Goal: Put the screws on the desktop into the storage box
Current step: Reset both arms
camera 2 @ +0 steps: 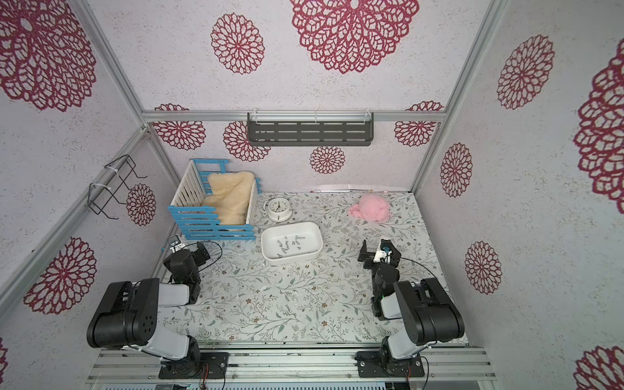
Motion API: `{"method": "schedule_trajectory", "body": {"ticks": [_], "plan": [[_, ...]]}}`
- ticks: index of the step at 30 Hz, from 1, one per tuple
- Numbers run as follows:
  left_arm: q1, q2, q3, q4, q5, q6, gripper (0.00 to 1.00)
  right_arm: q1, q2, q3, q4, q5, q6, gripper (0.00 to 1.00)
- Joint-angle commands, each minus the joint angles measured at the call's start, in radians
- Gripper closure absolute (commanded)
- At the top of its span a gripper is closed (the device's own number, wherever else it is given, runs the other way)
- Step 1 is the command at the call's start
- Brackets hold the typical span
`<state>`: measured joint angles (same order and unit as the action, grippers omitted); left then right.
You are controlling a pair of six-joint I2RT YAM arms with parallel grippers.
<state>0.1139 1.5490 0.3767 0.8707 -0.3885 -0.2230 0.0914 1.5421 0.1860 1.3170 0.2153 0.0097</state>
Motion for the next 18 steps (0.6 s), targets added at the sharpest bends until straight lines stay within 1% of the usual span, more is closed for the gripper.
{"method": "schedule_trajectory", "body": {"ticks": [1,6,18], "plan": [[-0.014,-0.007,0.028,0.021,0.038,0.039,0.03,-0.01,-0.009,0.017,0.03,-0.011,-0.011,0.01],[-0.026,-0.003,0.031,0.021,0.013,0.062,0.03,-0.01,-0.008,0.017,0.031,-0.01,-0.011,0.01],[-0.027,-0.003,0.033,0.021,0.013,0.062,0.03,-0.01,-0.008,0.02,0.028,-0.011,-0.012,0.01]]}}
